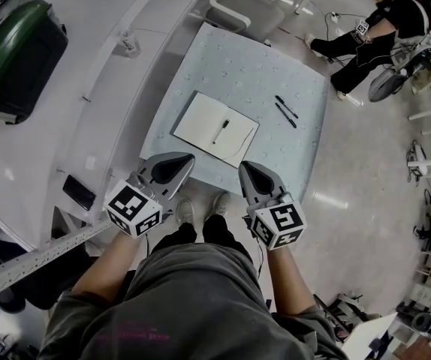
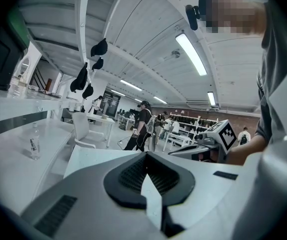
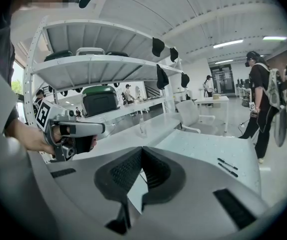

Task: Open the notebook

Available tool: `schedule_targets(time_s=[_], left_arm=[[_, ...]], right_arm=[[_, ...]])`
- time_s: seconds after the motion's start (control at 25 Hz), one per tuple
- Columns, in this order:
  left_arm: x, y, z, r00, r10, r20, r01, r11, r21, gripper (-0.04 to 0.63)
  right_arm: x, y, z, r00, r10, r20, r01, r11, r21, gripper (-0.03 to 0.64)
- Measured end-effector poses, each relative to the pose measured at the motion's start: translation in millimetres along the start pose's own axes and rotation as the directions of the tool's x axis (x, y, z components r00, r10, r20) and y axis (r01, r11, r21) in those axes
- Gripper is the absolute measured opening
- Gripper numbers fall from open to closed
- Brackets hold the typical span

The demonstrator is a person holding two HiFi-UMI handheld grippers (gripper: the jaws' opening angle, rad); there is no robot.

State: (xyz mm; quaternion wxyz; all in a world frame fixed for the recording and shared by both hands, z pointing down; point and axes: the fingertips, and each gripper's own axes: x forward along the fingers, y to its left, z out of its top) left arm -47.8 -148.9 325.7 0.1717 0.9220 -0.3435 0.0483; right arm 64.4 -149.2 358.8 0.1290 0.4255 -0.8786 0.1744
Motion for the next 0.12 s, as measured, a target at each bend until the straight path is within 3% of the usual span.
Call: schedule_targets(time_s=[0.12], left_arm=[[4.3,-0.2,0.6,1.000,0.001,-0.001,-0.001,1.000,0.001,0.002]], right_arm=[[0.0,-4.5,0.6,1.000,0.000,-0.001,0.000,1.000,0.001,0.005]])
